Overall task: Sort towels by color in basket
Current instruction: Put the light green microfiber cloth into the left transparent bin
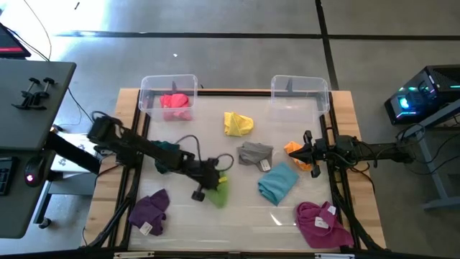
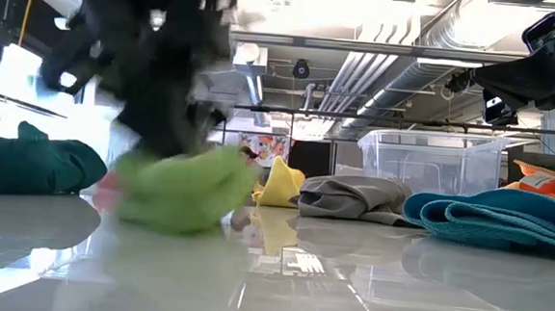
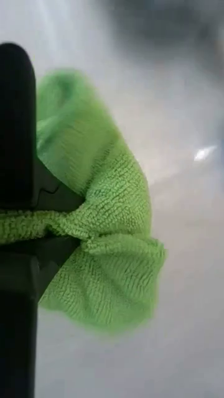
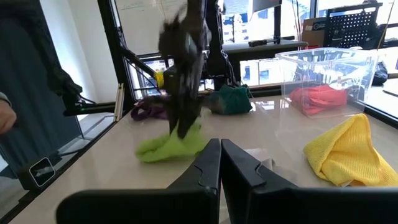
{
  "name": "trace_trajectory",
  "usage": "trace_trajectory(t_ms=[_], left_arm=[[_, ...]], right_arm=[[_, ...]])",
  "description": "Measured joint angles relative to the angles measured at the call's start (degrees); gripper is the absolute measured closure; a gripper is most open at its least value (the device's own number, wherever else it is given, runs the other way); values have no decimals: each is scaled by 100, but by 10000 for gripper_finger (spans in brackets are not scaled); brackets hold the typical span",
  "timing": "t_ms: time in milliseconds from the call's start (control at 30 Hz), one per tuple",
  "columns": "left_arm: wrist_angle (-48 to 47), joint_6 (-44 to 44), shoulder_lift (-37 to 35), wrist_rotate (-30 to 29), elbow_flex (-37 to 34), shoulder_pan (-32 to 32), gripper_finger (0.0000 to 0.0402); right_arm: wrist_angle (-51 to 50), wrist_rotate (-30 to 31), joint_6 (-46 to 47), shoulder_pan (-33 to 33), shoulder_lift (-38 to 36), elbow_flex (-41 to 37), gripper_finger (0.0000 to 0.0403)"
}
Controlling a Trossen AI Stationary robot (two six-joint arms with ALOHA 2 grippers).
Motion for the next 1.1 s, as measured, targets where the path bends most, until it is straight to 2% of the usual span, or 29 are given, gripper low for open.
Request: trace_trajectory(t_ms=[200,467,533,667,800,1100], left_arm=[[-933,632,-1360,-2287,271,6,382],[-1041,869,-2941,-4660,390,491,381],[-1066,836,-3335,-4999,400,788,381],[-1179,528,-3877,-4969,398,1633,381],[-1298,486,-4214,-4658,398,2614,381],[-1914,36,-4211,-3559,280,4366,381]], right_arm=[[-1,-2,0,0,33,0,401],[-1,-2,0,0,31,-2,401],[-1,-1,0,0,33,-2,401],[-1,-2,0,0,33,-2,401],[-1,-2,0,0,36,-1,401],[-1,-2,0,0,36,-2,401]])
